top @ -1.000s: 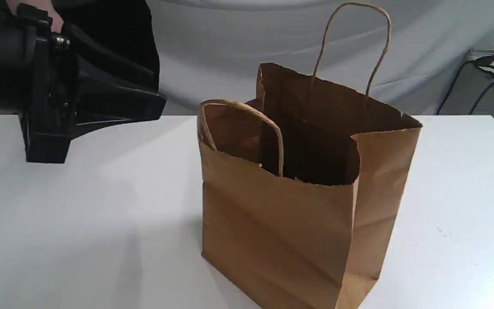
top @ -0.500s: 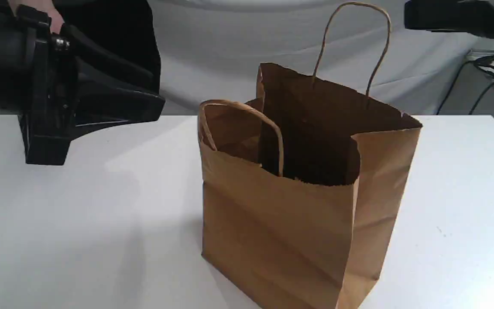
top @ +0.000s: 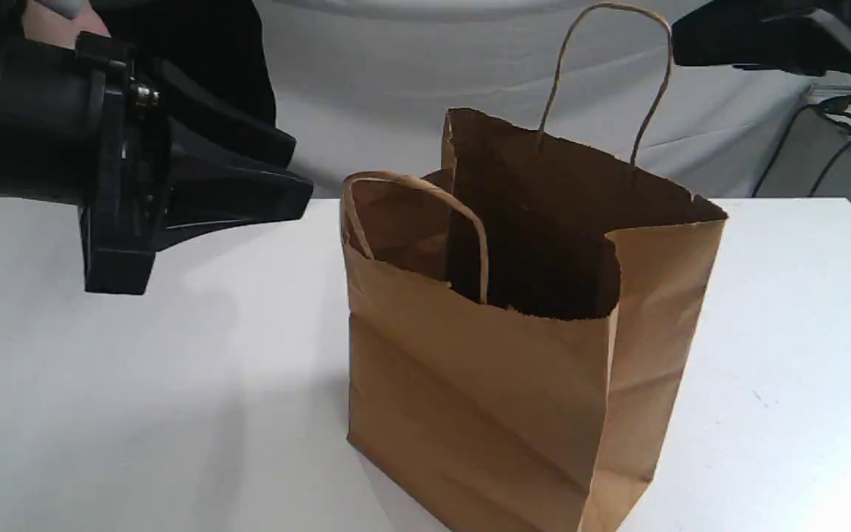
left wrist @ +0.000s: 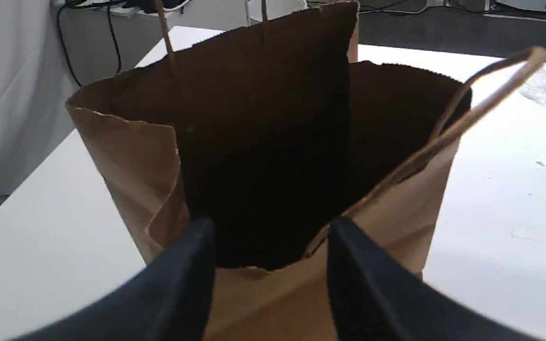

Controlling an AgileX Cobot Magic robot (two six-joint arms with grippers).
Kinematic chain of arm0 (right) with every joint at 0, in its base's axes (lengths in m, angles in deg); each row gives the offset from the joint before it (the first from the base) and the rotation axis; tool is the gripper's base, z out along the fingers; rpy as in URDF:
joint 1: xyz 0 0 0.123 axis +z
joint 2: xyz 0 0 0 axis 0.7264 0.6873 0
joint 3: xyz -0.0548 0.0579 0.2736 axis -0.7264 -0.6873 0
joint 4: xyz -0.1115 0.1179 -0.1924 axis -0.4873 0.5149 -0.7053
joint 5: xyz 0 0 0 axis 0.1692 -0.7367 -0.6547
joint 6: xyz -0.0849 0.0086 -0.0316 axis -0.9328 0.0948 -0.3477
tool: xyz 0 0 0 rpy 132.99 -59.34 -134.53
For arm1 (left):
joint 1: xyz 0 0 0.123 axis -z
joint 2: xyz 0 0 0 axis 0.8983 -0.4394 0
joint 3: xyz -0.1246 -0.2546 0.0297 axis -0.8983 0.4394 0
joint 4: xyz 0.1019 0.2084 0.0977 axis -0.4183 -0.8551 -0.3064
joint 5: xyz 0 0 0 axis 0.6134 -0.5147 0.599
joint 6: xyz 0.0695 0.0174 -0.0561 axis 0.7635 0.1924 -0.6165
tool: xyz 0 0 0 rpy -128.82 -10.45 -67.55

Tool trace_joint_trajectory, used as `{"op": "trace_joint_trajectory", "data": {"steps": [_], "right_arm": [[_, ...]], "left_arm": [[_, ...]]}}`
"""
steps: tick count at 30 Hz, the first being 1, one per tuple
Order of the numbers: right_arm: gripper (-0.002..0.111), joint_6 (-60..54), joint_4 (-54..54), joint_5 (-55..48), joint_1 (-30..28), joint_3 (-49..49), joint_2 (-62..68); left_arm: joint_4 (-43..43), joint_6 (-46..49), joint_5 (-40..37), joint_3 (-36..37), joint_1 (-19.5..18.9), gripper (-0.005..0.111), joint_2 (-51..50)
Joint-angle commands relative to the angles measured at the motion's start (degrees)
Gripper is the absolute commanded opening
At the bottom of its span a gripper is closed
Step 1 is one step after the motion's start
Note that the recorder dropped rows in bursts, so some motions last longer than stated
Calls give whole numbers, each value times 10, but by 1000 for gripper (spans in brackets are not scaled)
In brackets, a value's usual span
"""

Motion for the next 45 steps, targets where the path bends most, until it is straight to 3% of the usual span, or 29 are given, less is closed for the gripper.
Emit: {"op": "trace_joint_trajectory", "data": {"steps": [1, 5, 10, 37, 45], "right_arm": [[50, 10, -1, -8, -1, 3, -1], [50, 34, -26, -66, -1, 3, -1], [50, 71, -83, -59, -1, 3, -1], [50, -1, 35, 20, 0, 3, 80], [50, -17, 1, -51, 0, 3, 46]], "left_arm": [[16, 28, -4, -4, 19, 41, -11], [10, 58, 37, -4, 29, 41, -15], [8, 46, 108, -4, 25, 41, -15], [22, 46, 22, -4, 25, 41, -15], [-6, 48, 146, -8, 14, 35, -14]]}}
